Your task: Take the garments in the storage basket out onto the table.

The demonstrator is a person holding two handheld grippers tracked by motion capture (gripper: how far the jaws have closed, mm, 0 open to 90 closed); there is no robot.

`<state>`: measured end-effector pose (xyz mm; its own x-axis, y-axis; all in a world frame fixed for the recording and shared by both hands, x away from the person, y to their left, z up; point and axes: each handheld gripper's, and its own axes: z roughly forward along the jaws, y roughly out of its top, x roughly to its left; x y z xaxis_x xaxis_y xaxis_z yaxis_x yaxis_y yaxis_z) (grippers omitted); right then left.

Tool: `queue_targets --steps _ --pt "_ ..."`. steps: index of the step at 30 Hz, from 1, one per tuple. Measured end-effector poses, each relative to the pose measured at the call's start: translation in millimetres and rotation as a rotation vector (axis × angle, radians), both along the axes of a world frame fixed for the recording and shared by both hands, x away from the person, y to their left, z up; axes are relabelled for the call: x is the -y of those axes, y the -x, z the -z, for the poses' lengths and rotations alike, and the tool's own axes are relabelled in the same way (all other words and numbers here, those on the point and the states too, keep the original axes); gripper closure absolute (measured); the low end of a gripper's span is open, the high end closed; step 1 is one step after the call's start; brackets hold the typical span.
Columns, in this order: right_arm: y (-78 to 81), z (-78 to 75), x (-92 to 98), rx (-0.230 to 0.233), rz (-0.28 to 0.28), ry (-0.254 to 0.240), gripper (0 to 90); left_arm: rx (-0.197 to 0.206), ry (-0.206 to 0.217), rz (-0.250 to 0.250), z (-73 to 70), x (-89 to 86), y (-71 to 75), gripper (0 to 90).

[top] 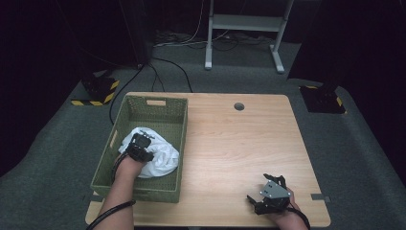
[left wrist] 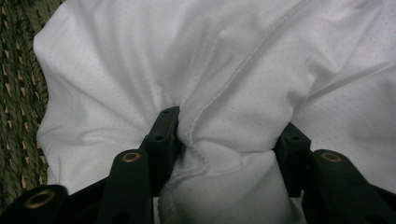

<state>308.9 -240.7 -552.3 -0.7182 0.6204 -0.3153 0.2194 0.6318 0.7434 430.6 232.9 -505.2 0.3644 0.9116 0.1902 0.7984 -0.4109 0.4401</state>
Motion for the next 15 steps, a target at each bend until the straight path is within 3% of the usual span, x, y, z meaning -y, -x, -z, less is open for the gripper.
queue_targets --steps 5,15 --pt "0.2 0.0 0.0 0.001 -0.004 0.0 1.3 0.019 0.021 -0.01 -5.3 -2.2 0.1 59.1" --pt "0.2 -0.1 0.2 0.002 -0.006 -0.002 1.3 0.096 0.085 -0.048 -24.8 -4.3 2.4 64.2"
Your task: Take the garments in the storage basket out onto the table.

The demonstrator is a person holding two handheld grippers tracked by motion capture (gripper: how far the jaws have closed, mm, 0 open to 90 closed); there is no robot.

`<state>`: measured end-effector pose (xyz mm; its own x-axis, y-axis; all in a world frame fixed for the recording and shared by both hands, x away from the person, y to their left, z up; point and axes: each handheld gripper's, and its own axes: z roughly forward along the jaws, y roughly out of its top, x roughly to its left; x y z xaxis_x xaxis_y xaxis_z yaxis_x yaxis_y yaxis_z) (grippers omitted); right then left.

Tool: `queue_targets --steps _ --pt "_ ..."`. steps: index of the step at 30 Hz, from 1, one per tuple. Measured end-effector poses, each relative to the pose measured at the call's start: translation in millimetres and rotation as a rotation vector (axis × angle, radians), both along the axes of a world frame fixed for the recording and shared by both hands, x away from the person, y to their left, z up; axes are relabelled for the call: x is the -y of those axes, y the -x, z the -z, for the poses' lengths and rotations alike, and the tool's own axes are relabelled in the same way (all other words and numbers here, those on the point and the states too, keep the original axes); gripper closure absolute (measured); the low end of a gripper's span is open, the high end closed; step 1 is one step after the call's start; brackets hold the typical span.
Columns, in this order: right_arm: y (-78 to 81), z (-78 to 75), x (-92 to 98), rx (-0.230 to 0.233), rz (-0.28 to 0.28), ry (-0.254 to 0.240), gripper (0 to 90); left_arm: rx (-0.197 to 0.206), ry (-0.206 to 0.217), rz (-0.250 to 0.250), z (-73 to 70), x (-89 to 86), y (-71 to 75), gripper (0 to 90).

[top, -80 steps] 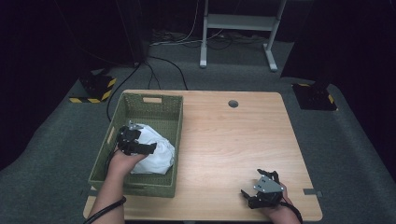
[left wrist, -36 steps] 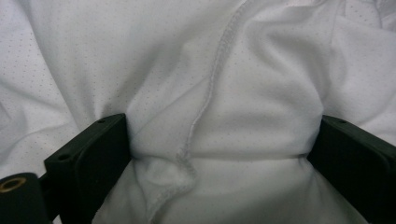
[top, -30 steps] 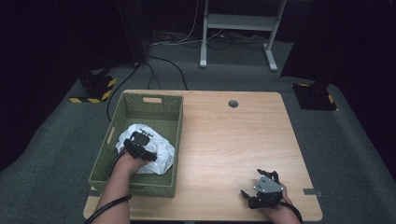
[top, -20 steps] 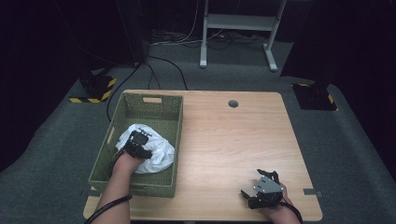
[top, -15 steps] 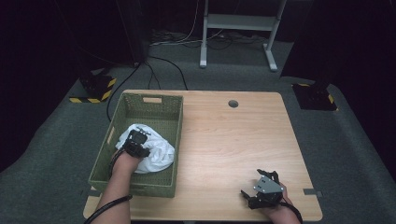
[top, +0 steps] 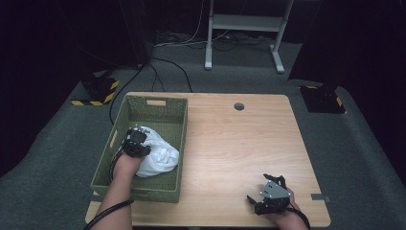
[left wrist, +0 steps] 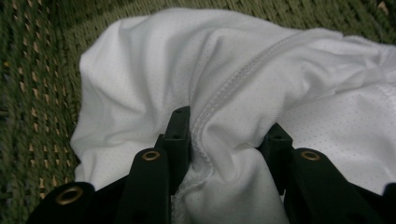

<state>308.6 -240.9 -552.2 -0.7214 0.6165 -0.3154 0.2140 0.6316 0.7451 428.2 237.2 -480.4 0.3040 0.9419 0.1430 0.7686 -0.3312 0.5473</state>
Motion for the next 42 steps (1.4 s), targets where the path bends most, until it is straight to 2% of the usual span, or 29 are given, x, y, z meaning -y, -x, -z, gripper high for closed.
queue_targets --steps 1,4,7,9,10,11,13,17,20,21,23,28,29,30,31,32,36,42 --pt "-0.2 -0.1 0.1 0.001 0.0 0.0 1.3 0.021 0.036 -0.006 -6.3 -0.4 1.2 64.3" --pt "-0.2 0.0 0.0 0.0 -0.001 0.001 1.3 0.044 0.056 -0.005 -12.1 -0.1 2.8 64.8" --pt "-0.1 0.0 -0.1 0.0 -0.001 0.002 1.3 0.092 0.076 -0.008 -20.8 -0.2 7.6 65.4" --pt "0.0 0.0 0.0 0.0 0.0 0.0 1.3 0.11 0.109 -0.021 -23.7 -2.4 10.3 65.5" --pt "0.0 0.0 0.0 0.0 0.0 0.0 1.3 0.11 0.109 -0.021 -23.7 -2.4 10.3 65.5" --pt "0.0 0.0 0.1 0.0 0.0 -0.001 1.3 0.134 0.143 -0.032 -27.1 -5.1 14.1 65.5" --pt "0.0 0.0 0.1 0.0 0.0 -0.002 1.3 0.144 0.146 -0.036 -28.0 -5.6 15.5 65.5" --pt "0.1 0.1 -0.2 0.0 -0.001 0.002 1.3 0.211 0.175 -0.056 -32.7 -8.7 24.0 65.6" --pt "-0.1 -0.1 0.1 0.001 -0.001 0.0 1.3 0.232 0.189 -0.055 -35.2 -9.0 26.9 65.6" --pt "0.0 0.0 0.1 0.0 0.001 -0.002 1.3 0.268 0.226 -0.056 -39.5 -9.5 31.6 65.6" --pt "0.0 -0.1 0.2 0.0 0.0 -0.003 1.3 0.272 0.233 -0.049 -40.6 -9.2 32.8 65.5" --pt "0.3 0.0 0.0 0.0 -0.001 -0.002 1.3 0.306 0.217 -0.033 -45.1 -5.7 37.3 65.5" --pt "0.2 -0.1 0.3 0.0 -0.001 -0.003 1.3 0.329 0.229 -0.033 -48.4 -5.4 39.3 65.4" --pt "0.2 -0.1 0.3 0.0 -0.001 -0.003 1.3 0.329 0.229 -0.033 -48.4 -5.4 39.3 65.4" --pt "0.0 -0.2 0.6 -0.001 0.0 -0.007 1.3 0.35 0.247 -0.035 -52.2 -6.0 41.6 65.4" --pt "0.0 -0.2 0.6 -0.001 0.0 -0.007 1.3 0.35 0.247 -0.035 -52.2 -6.0 41.6 65.5" --pt "0.2 -0.2 0.6 -0.001 -0.002 -0.007 1.3 0.398 0.277 -0.034 -60.8 -5.9 47.9 65.5" --pt "0.2 -0.4 0.9 -0.001 -0.003 -0.009 1.3 0.451 0.281 -0.011 -72.1 -1.4 56.5 65.5"
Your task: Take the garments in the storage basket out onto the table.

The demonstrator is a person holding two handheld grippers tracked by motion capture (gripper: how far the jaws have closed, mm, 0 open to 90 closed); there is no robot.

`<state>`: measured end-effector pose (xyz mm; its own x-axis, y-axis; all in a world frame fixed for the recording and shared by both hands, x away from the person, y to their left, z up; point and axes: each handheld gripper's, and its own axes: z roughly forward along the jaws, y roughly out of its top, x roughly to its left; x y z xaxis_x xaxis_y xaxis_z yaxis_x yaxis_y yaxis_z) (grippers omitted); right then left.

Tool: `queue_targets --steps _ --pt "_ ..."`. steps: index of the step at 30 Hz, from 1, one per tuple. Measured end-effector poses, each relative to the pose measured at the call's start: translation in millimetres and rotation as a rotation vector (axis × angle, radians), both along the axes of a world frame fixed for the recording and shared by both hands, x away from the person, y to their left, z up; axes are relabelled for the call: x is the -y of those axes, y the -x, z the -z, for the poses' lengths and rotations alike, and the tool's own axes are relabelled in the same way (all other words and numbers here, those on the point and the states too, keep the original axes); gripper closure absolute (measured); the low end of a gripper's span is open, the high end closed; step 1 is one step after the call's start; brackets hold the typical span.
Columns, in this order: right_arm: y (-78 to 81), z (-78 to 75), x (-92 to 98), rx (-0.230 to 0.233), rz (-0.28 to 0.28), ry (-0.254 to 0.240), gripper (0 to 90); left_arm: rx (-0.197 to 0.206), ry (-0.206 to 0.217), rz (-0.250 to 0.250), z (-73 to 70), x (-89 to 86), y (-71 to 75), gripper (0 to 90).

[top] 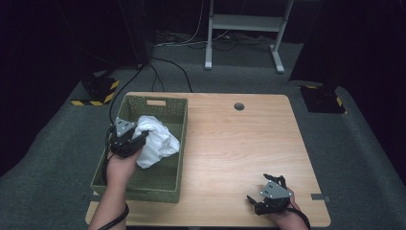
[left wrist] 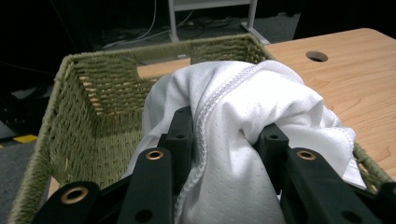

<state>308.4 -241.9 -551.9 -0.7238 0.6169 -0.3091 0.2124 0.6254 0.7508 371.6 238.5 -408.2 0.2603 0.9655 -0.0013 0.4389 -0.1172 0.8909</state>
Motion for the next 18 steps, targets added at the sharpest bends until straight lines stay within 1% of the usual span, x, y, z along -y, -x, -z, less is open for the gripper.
queue_targets --steps 2,3,6,9,13,15,18 --pt "0.0 0.0 0.0 0.0 -0.001 0.0 1.3 0.004 0.004 0.003 -1.3 0.3 0.7 65.4" --pt "0.0 0.0 -0.1 0.0 -0.001 0.001 1.3 0.017 0.004 0.004 -4.3 1.2 2.6 65.3" --pt "0.0 0.0 0.0 0.001 -0.001 0.001 1.3 0.027 0.009 0.005 -6.6 1.6 3.9 65.3" --pt "0.0 0.0 0.2 0.001 -0.001 -0.001 1.3 0.056 0.022 0.006 -13.0 1.6 7.9 65.3" --pt "0.1 0.0 0.1 0.002 -0.003 0.0 1.3 0.07 0.03 0.005 -16.9 1.1 10.2 65.3" --pt "0.1 0.0 0.1 0.001 -0.002 -0.001 1.3 0.087 0.038 0.004 -21.8 1.1 12.8 65.3" --pt "0.1 0.0 0.1 0.001 -0.002 0.0 1.3 0.101 0.045 0.005 -26.1 1.0 15.0 65.3"
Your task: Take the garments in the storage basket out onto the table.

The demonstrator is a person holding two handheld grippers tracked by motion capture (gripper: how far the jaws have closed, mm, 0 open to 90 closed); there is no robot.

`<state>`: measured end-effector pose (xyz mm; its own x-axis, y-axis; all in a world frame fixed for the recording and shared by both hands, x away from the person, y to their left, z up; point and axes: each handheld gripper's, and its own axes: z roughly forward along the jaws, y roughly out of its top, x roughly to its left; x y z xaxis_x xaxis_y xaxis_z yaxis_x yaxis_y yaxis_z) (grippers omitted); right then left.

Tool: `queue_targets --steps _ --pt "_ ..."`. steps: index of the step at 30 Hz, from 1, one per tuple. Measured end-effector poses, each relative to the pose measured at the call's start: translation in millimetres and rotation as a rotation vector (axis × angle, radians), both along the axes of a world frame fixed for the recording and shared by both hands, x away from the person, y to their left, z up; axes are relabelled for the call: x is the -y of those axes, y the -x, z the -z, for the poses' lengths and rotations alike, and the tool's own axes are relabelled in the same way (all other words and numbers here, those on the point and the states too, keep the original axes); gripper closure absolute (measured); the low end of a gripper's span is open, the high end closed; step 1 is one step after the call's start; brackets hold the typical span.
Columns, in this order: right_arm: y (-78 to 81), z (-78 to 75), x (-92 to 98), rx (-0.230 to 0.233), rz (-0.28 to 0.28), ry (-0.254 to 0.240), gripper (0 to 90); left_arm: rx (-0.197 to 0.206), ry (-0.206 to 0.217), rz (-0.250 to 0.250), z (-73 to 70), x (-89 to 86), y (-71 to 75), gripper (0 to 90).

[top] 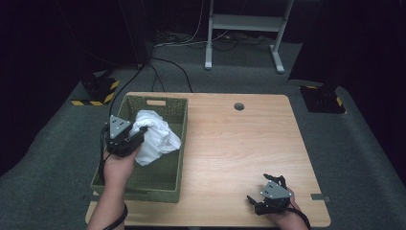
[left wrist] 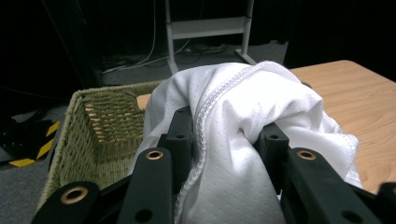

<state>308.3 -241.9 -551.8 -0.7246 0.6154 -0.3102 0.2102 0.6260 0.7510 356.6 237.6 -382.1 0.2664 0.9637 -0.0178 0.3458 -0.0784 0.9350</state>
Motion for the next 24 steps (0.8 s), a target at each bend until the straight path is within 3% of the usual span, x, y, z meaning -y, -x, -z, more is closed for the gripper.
queue_targets --steps 13,24 --pt "0.1 0.1 -0.2 0.001 0.0 0.002 1.3 0.067 0.023 0.007 -19.9 0.7 9.5 65.3" --pt "0.4 0.1 -0.3 0.001 0.0 0.002 1.3 0.093 0.043 0.009 -20.4 5.4 12.7 65.1"
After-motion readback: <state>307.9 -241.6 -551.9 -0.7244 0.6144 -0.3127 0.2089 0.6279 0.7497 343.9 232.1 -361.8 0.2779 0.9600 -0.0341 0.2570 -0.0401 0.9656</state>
